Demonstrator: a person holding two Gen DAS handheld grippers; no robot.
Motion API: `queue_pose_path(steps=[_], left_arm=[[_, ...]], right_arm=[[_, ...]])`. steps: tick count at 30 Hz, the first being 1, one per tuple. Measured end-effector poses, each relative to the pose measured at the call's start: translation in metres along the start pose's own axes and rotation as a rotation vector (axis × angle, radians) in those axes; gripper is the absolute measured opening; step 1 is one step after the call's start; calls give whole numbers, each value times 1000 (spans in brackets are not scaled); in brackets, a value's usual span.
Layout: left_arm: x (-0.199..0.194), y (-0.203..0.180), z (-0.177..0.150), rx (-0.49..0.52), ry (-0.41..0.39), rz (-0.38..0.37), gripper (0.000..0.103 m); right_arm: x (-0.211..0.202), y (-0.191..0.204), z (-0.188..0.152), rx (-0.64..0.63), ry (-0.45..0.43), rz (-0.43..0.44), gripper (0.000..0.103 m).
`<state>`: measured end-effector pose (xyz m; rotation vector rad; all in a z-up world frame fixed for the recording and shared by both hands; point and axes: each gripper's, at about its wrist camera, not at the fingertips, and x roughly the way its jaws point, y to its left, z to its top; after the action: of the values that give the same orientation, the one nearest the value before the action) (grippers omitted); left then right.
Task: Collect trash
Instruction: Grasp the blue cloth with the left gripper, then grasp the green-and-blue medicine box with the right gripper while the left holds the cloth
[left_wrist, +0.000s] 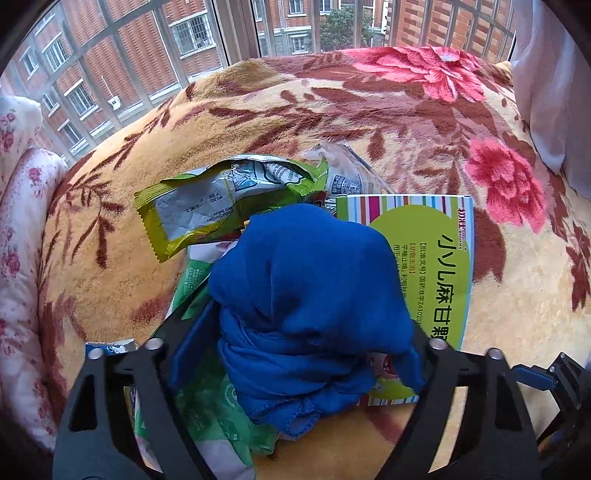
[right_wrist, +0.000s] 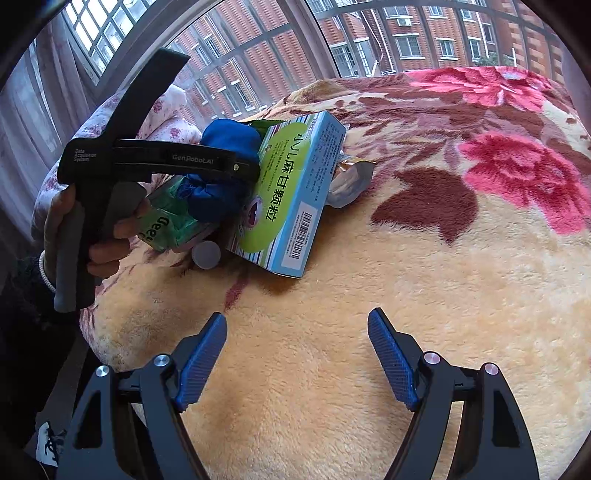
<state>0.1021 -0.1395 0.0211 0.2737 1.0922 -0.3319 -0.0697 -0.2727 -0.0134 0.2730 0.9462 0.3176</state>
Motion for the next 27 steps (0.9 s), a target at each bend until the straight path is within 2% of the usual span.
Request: queue_pose_path(steps=[1,2,7,12,20,24,27], left_arm=[[-1,1,-1,-1,-9,7,61],[-3,1,-1,-2,-19,9,57],[-13,3,-2,-27,-74,34,46],[-36,2,-4,-51,-143,51,44],[-97,-1,-19,-66,-265,53,44],[-134,-1,-48,-93,-349,87,44],[-162,-7,-82,-94,-433,142,44]], right_arm=[[0,0,-1,2,0,1,77],[0,1,-1,4,0,1,77],[0,0,-3,14,-3,-2,77],[2,0,-5,34,1,0,77],[-2,-1,-7,67,-6,-15,77],[0,-1,-2,75,-2,-12,77],[7,-3,10,59,2,-23,77]])
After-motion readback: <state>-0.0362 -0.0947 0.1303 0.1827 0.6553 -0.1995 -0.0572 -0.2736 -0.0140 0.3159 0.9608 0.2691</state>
